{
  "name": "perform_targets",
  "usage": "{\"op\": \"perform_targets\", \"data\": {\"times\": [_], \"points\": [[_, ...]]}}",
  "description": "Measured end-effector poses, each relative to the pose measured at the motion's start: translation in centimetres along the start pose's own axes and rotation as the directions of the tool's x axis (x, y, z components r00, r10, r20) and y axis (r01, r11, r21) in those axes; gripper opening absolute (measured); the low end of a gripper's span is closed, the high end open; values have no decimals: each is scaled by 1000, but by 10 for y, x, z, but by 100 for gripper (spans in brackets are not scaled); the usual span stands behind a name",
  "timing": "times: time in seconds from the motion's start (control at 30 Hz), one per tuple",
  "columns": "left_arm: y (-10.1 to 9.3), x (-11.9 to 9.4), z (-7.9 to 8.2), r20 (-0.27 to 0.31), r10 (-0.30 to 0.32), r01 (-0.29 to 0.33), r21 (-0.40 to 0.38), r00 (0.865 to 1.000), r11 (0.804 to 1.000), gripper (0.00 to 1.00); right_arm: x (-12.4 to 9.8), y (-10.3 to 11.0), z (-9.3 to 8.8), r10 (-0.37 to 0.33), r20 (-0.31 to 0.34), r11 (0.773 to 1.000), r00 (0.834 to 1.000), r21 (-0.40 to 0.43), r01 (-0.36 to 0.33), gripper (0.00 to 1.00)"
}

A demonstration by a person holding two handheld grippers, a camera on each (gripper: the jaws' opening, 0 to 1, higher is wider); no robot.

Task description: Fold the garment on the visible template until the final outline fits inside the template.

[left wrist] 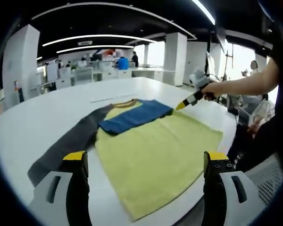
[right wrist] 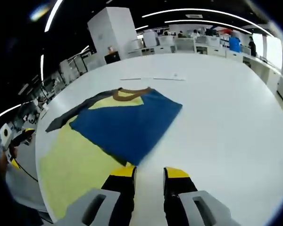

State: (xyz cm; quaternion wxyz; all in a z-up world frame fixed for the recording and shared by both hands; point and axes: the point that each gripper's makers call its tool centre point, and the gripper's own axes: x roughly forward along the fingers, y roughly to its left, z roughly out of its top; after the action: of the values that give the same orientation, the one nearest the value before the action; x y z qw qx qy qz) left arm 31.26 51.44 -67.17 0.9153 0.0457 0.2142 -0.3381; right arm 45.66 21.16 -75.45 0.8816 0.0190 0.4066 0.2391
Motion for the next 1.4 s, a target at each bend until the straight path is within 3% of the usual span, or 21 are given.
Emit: {"op": "perform_targets", "data": {"times": [0.37,0.6,0.8,1.4], "points": [[3,-2,-3,-14,7,-7,1,1000,1000,99,9,12,2,23,9,1000,1000,5,-23,14],[3,-2,-6,-21,10,-10,-1,1000,1000,99,16,17,4,38,20,999,999,22,-39,0],[4,-4,-7,-25,15,-15,0,1000,1000,99,17,17,3,26,19,1000,999,8,-26,0],[6,-4,-10,-30,24,-24,-3,999,1000,99,4,-6,2,-103,-3,993,995,-61,103,0]]}}
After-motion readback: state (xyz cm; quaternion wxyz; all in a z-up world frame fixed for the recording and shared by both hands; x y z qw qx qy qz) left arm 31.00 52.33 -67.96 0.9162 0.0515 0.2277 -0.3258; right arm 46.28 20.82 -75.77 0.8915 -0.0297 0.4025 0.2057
